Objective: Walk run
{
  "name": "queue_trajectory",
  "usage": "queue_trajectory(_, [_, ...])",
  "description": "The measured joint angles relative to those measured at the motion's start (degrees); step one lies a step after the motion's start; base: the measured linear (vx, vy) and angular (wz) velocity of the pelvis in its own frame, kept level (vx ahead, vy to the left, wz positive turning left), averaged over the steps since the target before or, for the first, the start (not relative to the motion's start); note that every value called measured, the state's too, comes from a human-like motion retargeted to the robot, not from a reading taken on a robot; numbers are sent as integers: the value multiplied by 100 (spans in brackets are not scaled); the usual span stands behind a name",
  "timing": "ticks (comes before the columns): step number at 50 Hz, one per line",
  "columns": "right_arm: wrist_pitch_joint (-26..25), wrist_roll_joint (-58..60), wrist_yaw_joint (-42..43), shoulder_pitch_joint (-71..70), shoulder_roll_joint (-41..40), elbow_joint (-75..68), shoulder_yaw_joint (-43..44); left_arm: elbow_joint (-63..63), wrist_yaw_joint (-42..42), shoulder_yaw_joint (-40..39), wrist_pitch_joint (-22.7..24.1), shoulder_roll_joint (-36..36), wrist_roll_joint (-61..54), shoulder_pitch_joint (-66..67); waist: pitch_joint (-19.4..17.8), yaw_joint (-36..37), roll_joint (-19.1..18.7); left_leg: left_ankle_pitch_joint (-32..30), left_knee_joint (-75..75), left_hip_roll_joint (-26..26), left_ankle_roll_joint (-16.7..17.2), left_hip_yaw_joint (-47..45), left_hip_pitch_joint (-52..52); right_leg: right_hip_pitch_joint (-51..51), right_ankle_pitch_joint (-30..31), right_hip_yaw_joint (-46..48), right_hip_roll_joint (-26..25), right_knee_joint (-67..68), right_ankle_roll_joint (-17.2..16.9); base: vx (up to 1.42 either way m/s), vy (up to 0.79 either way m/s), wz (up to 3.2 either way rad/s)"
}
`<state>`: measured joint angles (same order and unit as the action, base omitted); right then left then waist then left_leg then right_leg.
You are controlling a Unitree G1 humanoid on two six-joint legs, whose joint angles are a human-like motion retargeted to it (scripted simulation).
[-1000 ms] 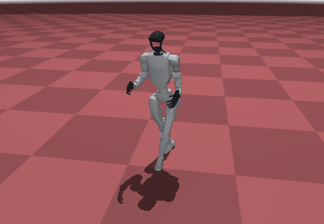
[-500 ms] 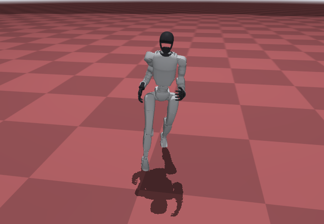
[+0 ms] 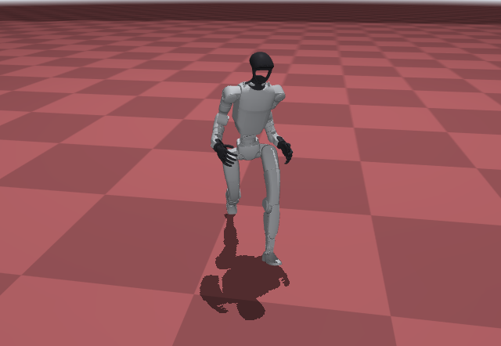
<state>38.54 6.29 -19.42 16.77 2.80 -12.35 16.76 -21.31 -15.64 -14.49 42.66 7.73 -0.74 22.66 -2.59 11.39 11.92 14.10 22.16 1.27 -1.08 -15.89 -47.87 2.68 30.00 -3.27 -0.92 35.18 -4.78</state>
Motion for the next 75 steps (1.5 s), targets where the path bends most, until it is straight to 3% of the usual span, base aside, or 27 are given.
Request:
queue_trajectory(2, [46,569,279,248,-154,-410,-308,410,131,171,-176,-164,-86,-520,-84,-588,-354,-813,65,-80,-431,351,561,-117,-14,-301,-1381,710,-131,216,-64,245])
queue_trajectory(3, [86,855,287,399,-261,-653,-410,613,172,282,-226,-258,-168,-761,11,-1048,-585,-360,564,-45,-1037,456,686,-443,-56,112,-1940,935,-260,257,-78,243])
queue_trajectory(5, [138,1433,230,968,-361,-1306,-332,840,283,760,-223,-382,-438,-1144,83,-1257,-852,371,1491,126,-569,1975,857,-1218,-992,755,-2317,2315,-179,263,-77,130])
queue_trajectory(10, [43,1356,-418,1928,-354,-2211,-330,820,-418,1210,-425,-478,-1507,-2508,419,-1724,-1023,1491,1339,-213,-266,1439,2413,-3761,-3298,1134,-1134,3205,653,189,-68,42])
queue_trajectory(13, [188,1181,-582,2272,-254,-2103,-53,1065,-543,1147,-364,-778,-1538,-2322,633,-2315,-1370,-127,44,-139,244,1492,3705,-4557,-3473,1293,-262,1560,718,215,-72,52])
queue_trajectory(17, [513,750,-362,2218,-352,-1903,423,1103,-411,1115,-383,-896,-1015,-1662,827,-2928,-1801,-4164,-991,-251,1468,1714,4991,-4809,-3259,1435,248,-1354,591,202,-54,24])
queue_trajectory(20, [525,358,-133,1811,-494,-1597,540,947,-566,940,-534,-892,-576,-1395,647,-2770,-1838,-4410,618,-175,1608,1250,5035,-4448,-3822,982,189,-2432,472,218,-69,-111])
queue_trajectory(22, [411,106,-68,1515,-531,-1171,494,681,-745,925,-521,-884,-208,-1315,525,-2773,-1692,-4410,1252,177,1608,1728,5124,-4039,-3679,1335,392,-2291,1253,186,-73,11])
queue_trajectory(23, [350,21,-59,1372,-501,-904,454,513,-743,946,-470,-894,-63,-1253,465,-2988,-1533,-4410,1584,235,1608,1797,5125,-3845,-2788,1254,621,-2119,1591,214,-77,73])
queue_trajectory(26, [126,-119,13,879,-259,-302,156,-387,-820,418,-53,-784,387,-633,820,-2591,-1252,-3708,3512,242,584,818,4131,-3871,-4006,250,390,-509,1978,262,-103,-77])
queue_trajectory(29, [-84,-642,-264,-87,-158,-16,543,-1383,-1068,205,55,-316,-243,42,1097,-1817,-1386,-2351,5037,347,195,1265,2220,-3304,-4783,85,-192,-52,1978,227,-80,-195])
queue_trajectory(33, [-6,-1578,-136,-581,375,769,271,-1341,-1706,-49,-269,84,-1598,618,1116,-668,-1244,-1531,3630,-258,-588,594,699,-1619,-3764,-418,-803,-1311,1978,201,-49,-217])
queue_trajectory(35, [49,-1720,-124,-417,566,1047,164,-1066,-1512,-285,-122,105,-1395,828,1052,-235,-957,-1249,2299,-416,-590,306,382,-656,-2199,38,-849,-2108,1926,259,-90,-119])
queue_trajectory(39, [-77,-1350,-254,292,534,1101,31,-395,-669,-289,-3,71,-1157,832,803,569,-424,-839,-889,-16,72,386,760,524,0,129,-409,-1896,467,237,-56,-171])
queue_trajectory(40, [-107,-1187,-327,459,483,1034,15,-199,-494,-216,-16,49,-1143,718,655,611,-333,-644,-1280,-18,423,283,943,609,0,604,-119,-1278,207,235,-43,-34])
queue_trajectory(43, [-38,-649,-404,643,221,443,-184,444,-266,53,-174,-345,-1006,27,440,177,-845,-1250,-1078,-515,515,868,1301,653,0,53,-1508,-75,342,195,-50,43])
queue_trajectory(45, [92,-139,-482,891,42,-120,-342,761,-237,250,-278,-691,-897,-393,457,-623,-1007,-1193,236,-195,-126,1586,1222,-43,-504,758,-2126,1157,455,287,-59,133])
queue_trajectory(47, [116,551,-291,1367,-156,-1049,-181,546,-107,647,-222,-998,-809,-847,759,-925,-881,-488,1207,235,369,2626,1221,-1094,-1577,1114,-2034,2662,517,264,-53,56])
queue_trajectory(51, [51,-186,-277,1759,-775,-1937,-166,-94,-608,482,-305,-876,-1235,-2239,1112,-1409,-1016,460,1321,-455,388,1578,2152,-3013,-3058,1240,-1572,2803,693,181,-75,-15])
queue_trajectory(54, [220,-1138,-302,1928,-1064,-1822,212,232,-588,804,-297,-780,-1483,-2332,1189,-1959,-1267,-754,382,-375,634,1476,3288,-3807,-3247,1403,-721,1361,616,167,-63,-1])
queue_trajectory(58, [493,-1278,-37,1852,-910,-1424,508,563,-827,940,-475,-624,-1105,-2016,1262,-2500,-1491,-4170,-371,-12,1544,1220,4586,-4091,-2995,588,-352,-1602,268,175,-34,-90])
queue_trajectory(60, [462,-1050,-39,1667,-803,-1121,579,652,-890,978,-552,-641,-864,-1890,1145,-2512,-1695,-4410,711,-123,1608,412,4610,-4003,-3428,504,-174,-2552,297,185,6,-197])
queue_trajectory(63, [305,-674,202,1151,-767,-414,594,741,-1015,1203,-621,-604,-467,-1867,834,-2533,-1908,-4410,1852,-80,1608,785,4719,-3767,-2828,852,-43,-2676,1553,183,-20,-115])
queue_trajectory(66, [308,-561,990,626,-600,292,341,464,-1335,1195,-502,-601,-14,-1579,1006,-2309,-1730,-4320,2721,37,892,371,4369,-3794,-3259,30,82,-1086,1978,248,-56,-69])
queue_trajectory(68, [524,-604,1635,157,-583,383,410,-145,-1741,1025,-377,-614,533,-1025,1160,-2346,-1804,-3461,4149,-247,442,1065,3506,-3655,-3994,210,4,-72,1978,224,-114,-18])
queue_trajectory(70, [541,-934,1868,-478,-480,405,410,-703,-2064,849,-484,-402,822,-600,1344,-1851,-1572,-2751,4568,493,-105,1238,2502,-3154,-4420,-185,-274,46,1978,211,-43,-173])
queue_trajectory(75, [79,-2376,1171,-913,-147,947,9,-1227,-2160,121,-120,-164,572,203,1335,-992,-1435,-1648,2391,7,-728,753,1070,-1360,-2904,-513,-850,-1414,1978,187,-60,-166])
